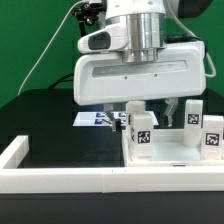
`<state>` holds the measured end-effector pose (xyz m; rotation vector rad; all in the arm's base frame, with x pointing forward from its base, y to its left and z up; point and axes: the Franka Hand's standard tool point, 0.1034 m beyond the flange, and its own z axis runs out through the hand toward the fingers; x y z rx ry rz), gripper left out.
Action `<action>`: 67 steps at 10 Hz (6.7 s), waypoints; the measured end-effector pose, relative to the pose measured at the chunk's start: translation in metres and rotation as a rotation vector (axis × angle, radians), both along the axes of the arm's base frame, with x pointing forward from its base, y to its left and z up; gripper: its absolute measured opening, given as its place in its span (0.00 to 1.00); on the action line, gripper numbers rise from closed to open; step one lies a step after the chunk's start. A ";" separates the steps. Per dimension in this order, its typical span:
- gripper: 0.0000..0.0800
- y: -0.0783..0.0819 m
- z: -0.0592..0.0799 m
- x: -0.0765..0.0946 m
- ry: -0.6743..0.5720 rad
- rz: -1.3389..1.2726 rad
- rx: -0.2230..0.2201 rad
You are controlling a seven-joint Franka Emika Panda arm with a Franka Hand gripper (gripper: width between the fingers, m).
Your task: Assemble square table
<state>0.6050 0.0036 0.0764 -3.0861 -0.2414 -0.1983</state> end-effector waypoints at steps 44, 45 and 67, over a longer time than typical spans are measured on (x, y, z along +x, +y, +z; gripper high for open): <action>0.36 -0.001 -0.004 0.006 -0.021 -0.019 -0.015; 0.36 -0.001 -0.005 0.005 -0.020 -0.123 0.005; 0.81 0.015 -0.004 0.012 0.060 -0.315 0.033</action>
Offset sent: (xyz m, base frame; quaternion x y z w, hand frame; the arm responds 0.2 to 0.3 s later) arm 0.0000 0.0000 0.0000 0.0000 0.0000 0.0000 1.0000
